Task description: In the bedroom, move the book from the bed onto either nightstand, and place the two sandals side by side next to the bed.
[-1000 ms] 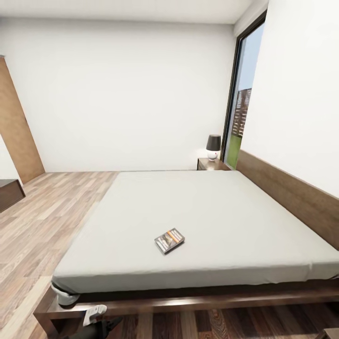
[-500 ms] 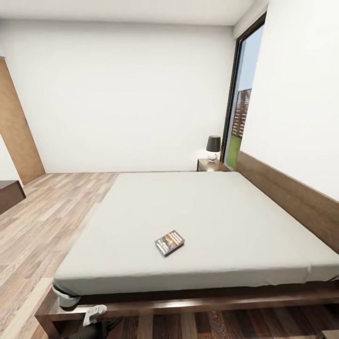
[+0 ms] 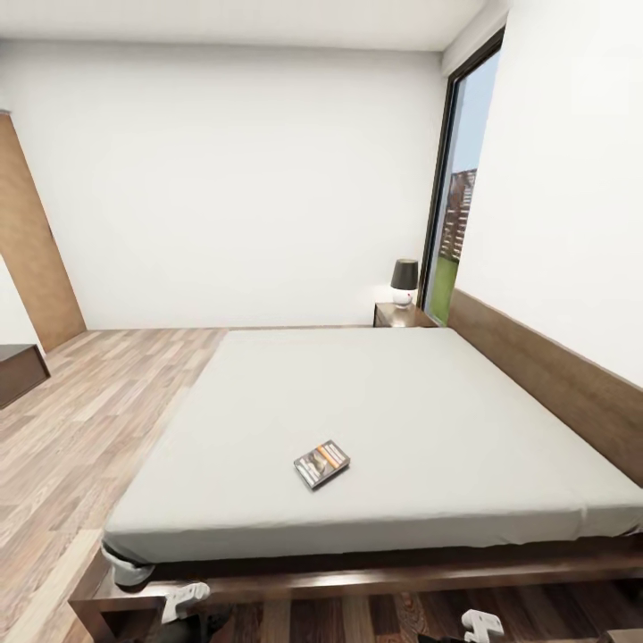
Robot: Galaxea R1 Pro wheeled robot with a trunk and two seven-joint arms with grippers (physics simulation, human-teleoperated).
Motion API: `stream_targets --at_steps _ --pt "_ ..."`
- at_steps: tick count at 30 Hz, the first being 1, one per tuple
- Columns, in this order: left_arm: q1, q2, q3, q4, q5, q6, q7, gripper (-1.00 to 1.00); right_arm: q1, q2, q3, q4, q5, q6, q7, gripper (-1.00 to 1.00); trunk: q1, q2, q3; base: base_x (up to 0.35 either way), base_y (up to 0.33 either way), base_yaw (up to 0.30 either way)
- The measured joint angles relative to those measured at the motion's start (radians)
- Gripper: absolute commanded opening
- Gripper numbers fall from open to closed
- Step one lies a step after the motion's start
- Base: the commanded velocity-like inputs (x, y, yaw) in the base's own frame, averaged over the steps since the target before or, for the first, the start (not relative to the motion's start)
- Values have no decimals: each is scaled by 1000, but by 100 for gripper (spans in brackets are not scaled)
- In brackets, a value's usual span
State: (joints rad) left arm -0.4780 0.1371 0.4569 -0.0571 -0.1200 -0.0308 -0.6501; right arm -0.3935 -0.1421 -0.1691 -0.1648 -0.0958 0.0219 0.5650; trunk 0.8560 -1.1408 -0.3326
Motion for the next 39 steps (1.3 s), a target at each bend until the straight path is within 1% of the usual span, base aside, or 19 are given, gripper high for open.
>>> stream_targets --at_steps 1,3,6,8,10,13,18,19,21,23,25,28,30,32,34,35,36,39 --pt "0 -10 -3 0 -29 0 21 100 0 0 0 0 -1 0 0 100 -4 7 3 0 0 0" --pt "0 -21 -8 0 -100 0 54 100 0 0 -1 1 -1 0 0 100 -12 21 9 0 0 0" --pt "0 -24 -11 1 -216 -4 93 100 0 -1 -1 2 -1 0 0 100 -23 42 19 0 0 0" --pt "0 -23 -9 1 -240 -17 106 100 0 -3 -1 3 -2 0 0 100 -31 56 25 0 0 0" --pt "0 -23 -10 1 -249 -29 113 100 0 -4 -1 3 -2 0 0 100 -38 70 31 0 0 0" --pt "0 -22 -11 2 -260 -51 134 100 0 -17 0 5 -2 0 0 100 -50 91 41 0 0 0" --pt "1 -21 -11 2 -265 -59 175 100 0 -28 2 17 -1 0 -1 100 -69 126 56 0 0 0" --pt "3 -9 -11 1 -269 -62 201 100 0 -30 2 33 -1 0 -1 100 -73 133 60 0 0 0" --pt "5 5 -13 1 -281 -73 209 100 0 -31 1 40 -2 0 -1 100 -81 147 66 0 0 0" --pt "6 11 -13 2 -296 -90 211 100 0 -32 0 43 -2 -1 -1 100 -88 161 72 0 0 0" --pt "6 15 -14 2 -320 -107 212 100 0 -32 0 44 -2 0 -1 100 -96 175 78 0 0 0" --pt "6 21 -14 16 -368 -127 210 100 0 -33 -1 45 -2 0 0 100 -107 196 88 0 0 0" --pt "6 28 -14 27 -396 -141 203 100 0 -40 0 46 -2 0 5 100 -115 210 94 0 0 0" --pt "6 30 -13 30 -405 -147 177 100 0 -47 1 46 -2 2 10 100 -123 224 100 0 0 0" --pt "6 34 -12 32 -410 -150 123 100 0 -50 1 47 -3 4 16 100 -130 238 107 0 0 0" --pt "6 42 -12 33 -412 -151 51 100 0 -52 1 47 -2 7 24 100 -134 245 110 0 0 0" --pt "6 46 -12 33 -413 -151 2 100 0 -53 1 46 -2 9 30 100 -138 252 113 0 0 0" --pt "6 51 -12 34 -414 -151 -65 100 0 -54 1 47 -2 12 37 100 -150 273 122 0 0 0"
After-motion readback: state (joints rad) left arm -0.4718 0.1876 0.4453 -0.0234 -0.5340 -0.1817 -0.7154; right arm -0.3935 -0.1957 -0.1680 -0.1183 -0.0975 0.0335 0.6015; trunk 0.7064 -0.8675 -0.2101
